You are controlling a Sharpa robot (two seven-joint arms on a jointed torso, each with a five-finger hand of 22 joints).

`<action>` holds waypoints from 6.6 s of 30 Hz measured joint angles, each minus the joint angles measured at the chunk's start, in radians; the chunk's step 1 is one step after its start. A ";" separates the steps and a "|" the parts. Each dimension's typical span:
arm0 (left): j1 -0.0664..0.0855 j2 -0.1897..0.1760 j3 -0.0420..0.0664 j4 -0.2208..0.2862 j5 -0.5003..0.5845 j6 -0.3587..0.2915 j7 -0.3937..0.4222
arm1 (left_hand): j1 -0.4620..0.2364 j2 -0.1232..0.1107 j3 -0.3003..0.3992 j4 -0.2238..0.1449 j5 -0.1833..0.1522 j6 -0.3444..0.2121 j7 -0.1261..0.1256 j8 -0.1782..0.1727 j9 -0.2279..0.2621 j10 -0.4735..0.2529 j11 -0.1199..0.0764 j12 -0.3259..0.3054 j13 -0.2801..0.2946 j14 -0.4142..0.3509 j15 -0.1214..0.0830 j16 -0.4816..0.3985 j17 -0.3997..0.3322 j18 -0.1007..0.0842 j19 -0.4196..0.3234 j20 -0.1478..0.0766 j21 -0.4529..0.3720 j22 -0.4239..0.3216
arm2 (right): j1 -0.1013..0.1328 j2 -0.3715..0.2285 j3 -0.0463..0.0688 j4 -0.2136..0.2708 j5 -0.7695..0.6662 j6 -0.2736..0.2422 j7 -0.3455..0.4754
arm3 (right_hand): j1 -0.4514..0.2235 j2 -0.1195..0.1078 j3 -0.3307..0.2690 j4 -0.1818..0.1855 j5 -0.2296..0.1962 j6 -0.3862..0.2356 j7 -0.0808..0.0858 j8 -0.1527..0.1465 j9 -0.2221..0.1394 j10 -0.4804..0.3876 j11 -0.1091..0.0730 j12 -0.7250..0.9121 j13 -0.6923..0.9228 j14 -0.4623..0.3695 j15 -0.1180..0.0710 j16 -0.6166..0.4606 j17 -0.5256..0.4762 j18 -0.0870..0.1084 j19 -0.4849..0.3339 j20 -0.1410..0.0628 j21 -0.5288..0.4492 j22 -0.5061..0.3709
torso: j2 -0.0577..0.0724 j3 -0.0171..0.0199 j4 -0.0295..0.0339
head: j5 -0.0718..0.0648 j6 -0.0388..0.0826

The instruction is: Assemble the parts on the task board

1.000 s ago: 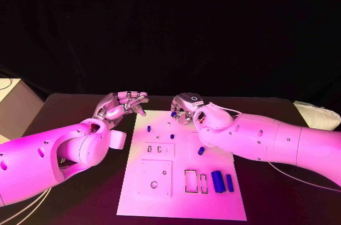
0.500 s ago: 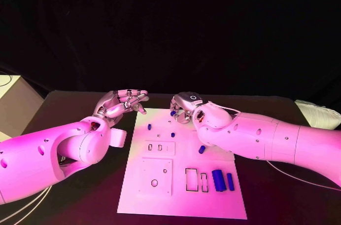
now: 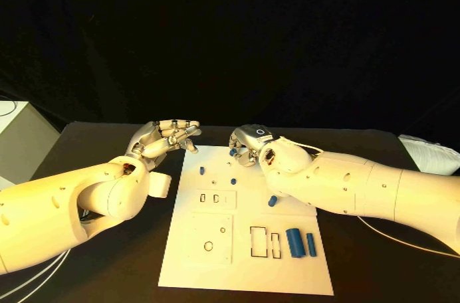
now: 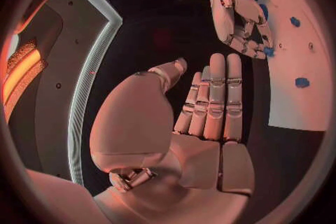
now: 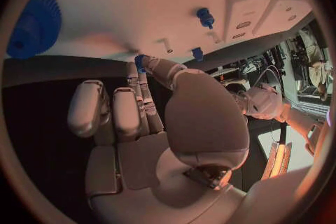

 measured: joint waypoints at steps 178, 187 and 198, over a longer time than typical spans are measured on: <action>0.001 0.005 0.000 -0.024 0.002 0.018 -0.021 | 0.000 0.000 0.015 -0.015 0.000 0.000 0.000 0.000 0.002 0.000 0.000 0.000 0.000 -0.007 0.000 0.010 0.009 0.000 -0.018 0.000 0.026 0.017 | 0.003 -0.036 0.004 0.112 0.042 0.080 0.014 | 0.169 -0.002 -0.321 0.290 0.128 -0.002 -0.009 -0.033 0.001 0.270 -0.035 1.488 1.208 0.005 -0.013 0.261 0.321 -0.056 0.078 -0.009 0.264 0.201 | -0.010 0.0081 -0.0261 | 0.013 -0.024; 0.002 0.005 0.000 -0.025 0.002 0.018 -0.022 | 0.000 0.000 0.015 -0.015 0.000 0.000 0.000 0.000 0.003 0.000 0.000 0.000 0.000 -0.007 0.000 0.010 0.009 0.000 -0.018 0.000 0.026 0.017 | -0.004 -0.020 0.005 0.093 0.034 0.082 0.009 | 0.163 -0.008 -0.321 0.290 0.126 0.008 -0.012 -0.033 0.001 0.270 -0.035 1.487 1.208 0.005 -0.013 0.261 0.321 -0.055 0.078 -0.009 0.264 0.201 | -0.011 0.0099 -0.0269 | 0.015 -0.024; 0.002 0.006 0.000 -0.026 0.002 0.018 -0.024 | 0.000 0.000 0.015 -0.015 0.000 0.000 0.000 0.000 0.003 0.000 0.000 0.000 0.000 -0.007 0.000 0.010 0.009 0.000 -0.018 0.000 0.026 0.017 | -0.009 -0.011 0.004 0.084 0.030 0.078 0.006 | 0.152 -0.018 -0.307 0.299 0.122 0.008 -0.012 -0.038 0.001 0.270 -0.035 1.484 1.208 0.005 -0.013 0.261 0.321 -0.055 0.078 -0.009 0.263 0.201 | -0.010 0.0100 -0.0267 | 0.015 -0.022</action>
